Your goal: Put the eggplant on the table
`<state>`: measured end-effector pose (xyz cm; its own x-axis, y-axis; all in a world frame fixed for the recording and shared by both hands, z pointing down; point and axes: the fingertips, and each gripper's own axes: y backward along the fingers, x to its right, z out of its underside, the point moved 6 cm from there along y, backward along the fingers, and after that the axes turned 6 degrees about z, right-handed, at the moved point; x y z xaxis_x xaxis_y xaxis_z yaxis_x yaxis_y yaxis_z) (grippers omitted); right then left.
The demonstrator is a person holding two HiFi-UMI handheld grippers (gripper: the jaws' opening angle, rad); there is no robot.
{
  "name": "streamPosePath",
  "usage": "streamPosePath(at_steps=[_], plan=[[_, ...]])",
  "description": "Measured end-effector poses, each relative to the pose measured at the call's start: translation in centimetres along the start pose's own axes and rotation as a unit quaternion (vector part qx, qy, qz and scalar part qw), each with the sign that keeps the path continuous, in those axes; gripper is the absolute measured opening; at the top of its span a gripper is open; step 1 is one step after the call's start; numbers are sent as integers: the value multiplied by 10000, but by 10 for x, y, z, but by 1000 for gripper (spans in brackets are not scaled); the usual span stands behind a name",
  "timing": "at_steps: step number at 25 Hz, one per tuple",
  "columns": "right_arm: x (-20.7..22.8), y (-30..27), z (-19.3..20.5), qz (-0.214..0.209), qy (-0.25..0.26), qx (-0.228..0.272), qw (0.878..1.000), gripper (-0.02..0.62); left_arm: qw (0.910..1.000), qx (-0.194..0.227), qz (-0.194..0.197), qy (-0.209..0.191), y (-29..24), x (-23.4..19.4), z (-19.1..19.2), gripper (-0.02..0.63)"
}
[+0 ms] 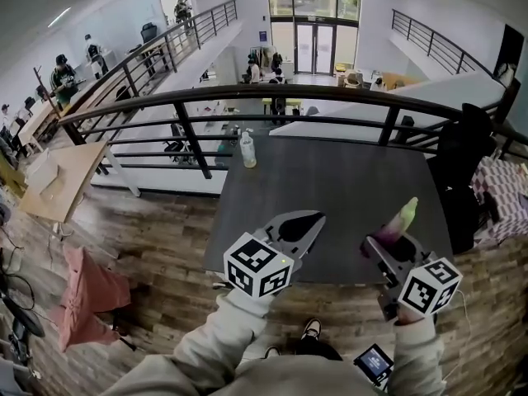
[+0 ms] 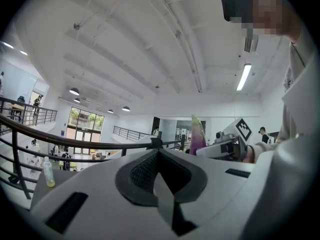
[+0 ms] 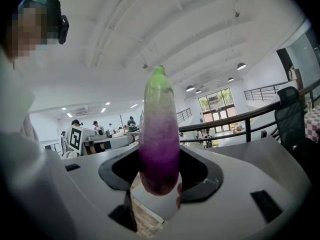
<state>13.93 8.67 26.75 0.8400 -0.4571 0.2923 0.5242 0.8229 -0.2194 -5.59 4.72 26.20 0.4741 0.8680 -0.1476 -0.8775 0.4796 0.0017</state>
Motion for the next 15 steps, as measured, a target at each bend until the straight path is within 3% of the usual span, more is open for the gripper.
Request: streamPosePath(at_steps=[15], plan=[[111, -63, -53, -185, 57, -29, 9998, 235, 9997, 129, -220, -22, -111, -70, -20, 3]])
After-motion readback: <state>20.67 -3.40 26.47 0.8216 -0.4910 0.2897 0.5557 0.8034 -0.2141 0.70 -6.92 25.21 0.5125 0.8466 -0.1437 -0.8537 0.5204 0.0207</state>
